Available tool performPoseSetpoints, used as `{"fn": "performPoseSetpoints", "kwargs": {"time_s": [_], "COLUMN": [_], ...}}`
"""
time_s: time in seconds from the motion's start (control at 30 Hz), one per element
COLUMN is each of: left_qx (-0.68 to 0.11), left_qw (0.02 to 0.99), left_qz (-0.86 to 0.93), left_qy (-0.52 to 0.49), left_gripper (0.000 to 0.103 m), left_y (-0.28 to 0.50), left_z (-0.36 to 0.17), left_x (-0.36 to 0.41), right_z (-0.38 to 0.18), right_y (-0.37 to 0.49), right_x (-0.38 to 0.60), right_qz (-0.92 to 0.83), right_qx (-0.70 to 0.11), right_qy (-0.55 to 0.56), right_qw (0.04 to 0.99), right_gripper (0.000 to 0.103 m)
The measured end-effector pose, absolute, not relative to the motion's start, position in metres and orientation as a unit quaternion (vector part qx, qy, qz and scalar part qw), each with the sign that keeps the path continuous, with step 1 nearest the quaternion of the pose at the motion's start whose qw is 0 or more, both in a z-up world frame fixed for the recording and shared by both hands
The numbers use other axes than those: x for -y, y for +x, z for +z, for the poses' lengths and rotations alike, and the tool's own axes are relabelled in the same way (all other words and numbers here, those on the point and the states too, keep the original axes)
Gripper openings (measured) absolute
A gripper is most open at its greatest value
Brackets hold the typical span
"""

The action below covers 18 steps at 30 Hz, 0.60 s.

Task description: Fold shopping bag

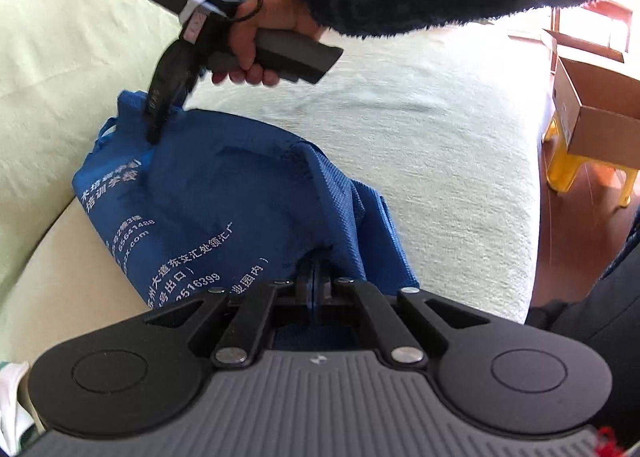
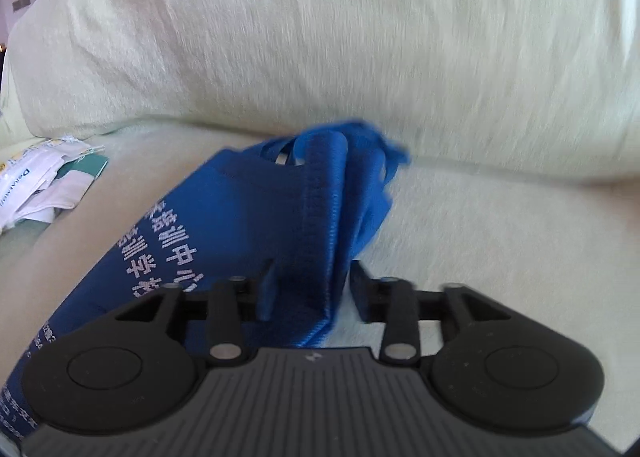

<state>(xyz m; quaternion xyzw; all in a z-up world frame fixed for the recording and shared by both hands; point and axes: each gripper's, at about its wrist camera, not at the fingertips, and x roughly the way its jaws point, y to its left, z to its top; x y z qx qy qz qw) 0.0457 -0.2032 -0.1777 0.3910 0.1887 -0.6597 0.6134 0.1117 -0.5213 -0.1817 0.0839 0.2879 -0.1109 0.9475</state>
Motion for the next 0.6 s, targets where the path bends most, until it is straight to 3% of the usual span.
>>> {"fn": "performPoseSetpoints", "kwargs": {"time_s": [0.1, 0.2, 0.27, 0.33, 0.53, 0.6], "left_qx": [-0.188, -0.184, -0.183, -0.180, -0.183, -0.184], "left_qw": [0.614, 0.615, 0.614, 0.612, 0.611, 0.614], "left_qz": [-0.659, -0.658, -0.658, -0.657, -0.651, -0.648], "left_qy": [0.392, 0.393, 0.397, 0.402, 0.411, 0.412], "left_gripper": [0.000, 0.000, 0.000, 0.000, 0.000, 0.000], "left_y": [0.045, 0.044, 0.044, 0.043, 0.040, 0.039], "left_z": [-0.179, -0.179, -0.178, -0.177, -0.175, -0.176], "left_x": [0.205, 0.204, 0.205, 0.204, 0.205, 0.206], "right_z": [-0.157, -0.164, -0.169, -0.174, -0.189, -0.201], "right_y": [0.072, 0.035, 0.010, -0.014, -0.084, -0.076], "right_x": [0.506, 0.464, 0.436, 0.408, 0.327, 0.331], "right_qz": [-0.116, -0.080, -0.055, -0.031, 0.036, 0.013], "right_qx": [-0.232, -0.226, -0.222, -0.218, -0.205, -0.215], "right_qy": [0.049, 0.013, -0.010, -0.034, -0.098, -0.067], "right_qw": [0.965, 0.971, 0.973, 0.975, 0.973, 0.974], "right_gripper": [0.042, 0.038, 0.015, 0.009, 0.007, 0.008]}}
